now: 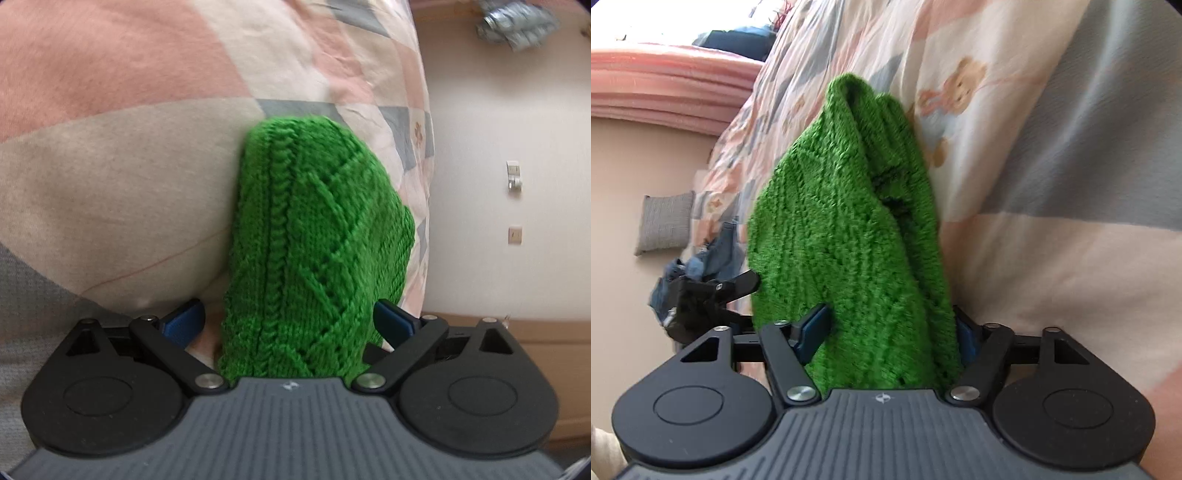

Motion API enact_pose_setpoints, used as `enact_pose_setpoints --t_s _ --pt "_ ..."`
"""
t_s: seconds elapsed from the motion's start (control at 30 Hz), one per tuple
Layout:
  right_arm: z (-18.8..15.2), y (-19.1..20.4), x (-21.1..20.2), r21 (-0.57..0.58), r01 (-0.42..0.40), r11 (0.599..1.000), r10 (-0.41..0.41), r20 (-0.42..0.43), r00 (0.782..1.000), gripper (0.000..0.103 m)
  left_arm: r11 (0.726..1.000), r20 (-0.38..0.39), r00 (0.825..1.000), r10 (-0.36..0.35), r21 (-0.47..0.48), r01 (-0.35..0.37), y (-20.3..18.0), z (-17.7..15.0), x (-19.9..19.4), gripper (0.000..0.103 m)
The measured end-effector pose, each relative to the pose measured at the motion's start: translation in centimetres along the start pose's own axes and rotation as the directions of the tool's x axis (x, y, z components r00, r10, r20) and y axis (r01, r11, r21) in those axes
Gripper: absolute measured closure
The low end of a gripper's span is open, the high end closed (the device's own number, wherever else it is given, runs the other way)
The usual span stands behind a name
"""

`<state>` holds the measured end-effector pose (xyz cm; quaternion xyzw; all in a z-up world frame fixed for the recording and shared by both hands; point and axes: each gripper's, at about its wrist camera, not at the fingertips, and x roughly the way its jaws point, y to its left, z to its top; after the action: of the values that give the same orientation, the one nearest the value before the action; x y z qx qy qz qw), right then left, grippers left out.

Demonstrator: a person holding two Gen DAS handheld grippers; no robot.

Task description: Fold clothes

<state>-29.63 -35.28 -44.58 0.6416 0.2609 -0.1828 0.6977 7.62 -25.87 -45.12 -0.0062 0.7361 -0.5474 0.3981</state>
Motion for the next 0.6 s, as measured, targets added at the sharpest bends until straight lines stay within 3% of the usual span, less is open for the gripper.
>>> enact_pose_setpoints --t_s 0.07,0.17,0.33,0.5,0.6 --pt "-0.3 -0.2 -0.2 0.023 -0.004 1.000 0.003 0.015 1.000 0.061 1.000 -0.011 1.000 0.008 -0.018 -0.008 -0.1 0.2 0.4 0.034" --pt "-0.9 -0.3 -0.9 0.053 -0.012 0.999 0.010 0.044 0.999 0.071 0.999 -0.014 0.999 0.042 -0.020 -0.043 -0.9 0.2 0.6 0.044" --pt "-1.2 0.5 -3.2 0.067 -0.041 0.997 0.036 0.080 0.996 0.074 0.989 0.009 0.991 0.134 0.055 -0.134 -4.8 -0.6 0.2 0.052" --pt "0.6 0.2 -6.7 0.101 -0.096 0.990 0.093 0.040 0.995 0.074 0.985 0.041 0.988 0.147 0.085 -0.150 -10.8 -1.9 0.5 0.058" --pt "3.0 0.1 -10.6 0.062 -0.132 0.989 0.130 0.037 0.991 0.076 0.985 0.076 0.988 0.136 0.095 -0.143 -15.0 -2.7 2.3 0.059"
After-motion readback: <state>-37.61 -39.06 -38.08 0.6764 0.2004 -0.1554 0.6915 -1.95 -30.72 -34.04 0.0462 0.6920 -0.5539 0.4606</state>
